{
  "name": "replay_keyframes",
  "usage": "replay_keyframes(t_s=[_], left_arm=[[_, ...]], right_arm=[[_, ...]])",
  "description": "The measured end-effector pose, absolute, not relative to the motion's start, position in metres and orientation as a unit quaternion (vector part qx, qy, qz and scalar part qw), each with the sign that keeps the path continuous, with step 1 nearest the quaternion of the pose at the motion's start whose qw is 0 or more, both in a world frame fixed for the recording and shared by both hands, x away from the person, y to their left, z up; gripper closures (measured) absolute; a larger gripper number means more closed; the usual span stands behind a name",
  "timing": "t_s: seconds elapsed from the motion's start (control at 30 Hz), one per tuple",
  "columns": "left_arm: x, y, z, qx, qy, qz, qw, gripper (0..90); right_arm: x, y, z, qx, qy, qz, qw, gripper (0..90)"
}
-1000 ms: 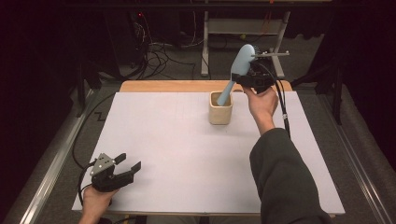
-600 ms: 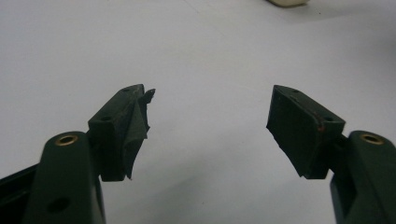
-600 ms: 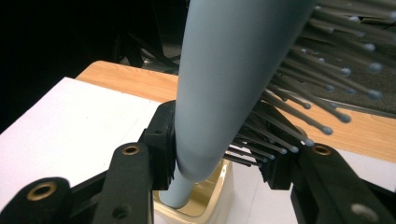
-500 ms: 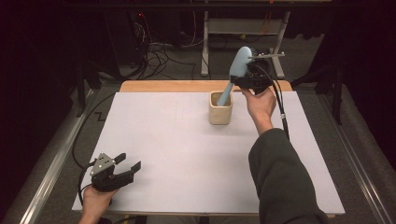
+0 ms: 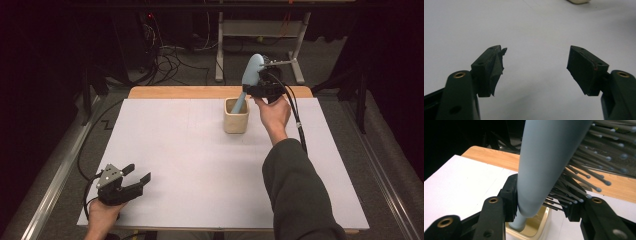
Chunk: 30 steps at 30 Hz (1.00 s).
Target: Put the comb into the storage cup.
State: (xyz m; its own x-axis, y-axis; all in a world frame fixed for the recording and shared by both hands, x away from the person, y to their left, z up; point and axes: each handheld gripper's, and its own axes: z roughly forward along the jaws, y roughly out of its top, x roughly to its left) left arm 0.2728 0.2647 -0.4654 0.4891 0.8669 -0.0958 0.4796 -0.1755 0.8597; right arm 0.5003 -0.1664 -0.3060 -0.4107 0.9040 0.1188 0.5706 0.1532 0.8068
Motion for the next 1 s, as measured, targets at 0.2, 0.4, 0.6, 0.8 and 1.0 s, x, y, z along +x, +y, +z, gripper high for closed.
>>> replay_keyframes(t_s=[0.2,0.4,0.6,0.8,1.0], left_arm=[[0.272,0.266,-0.465,0.733,0.459,0.217,0.452,29.3],[0.272,0.265,-0.465,0.733,0.458,0.217,0.454,29.3],[0.272,0.266,-0.465,0.729,0.46,0.221,0.455,29.1],[0.272,0.267,-0.464,0.729,0.462,0.22,0.456,29.2],[0.273,0.267,-0.465,0.73,0.461,0.219,0.455,29.2]], right_arm=[[0.502,-0.16,-0.314,0.503,0.738,0.404,0.198,55.0],[0.503,-0.156,-0.318,0.501,0.742,0.4,0.199,54.8],[0.503,-0.154,-0.322,0.502,0.744,0.394,0.197,54.6],[0.504,-0.151,-0.325,0.502,0.748,0.388,0.197,54.5],[0.504,-0.15,-0.327,0.502,0.75,0.384,0.195,54.3]])
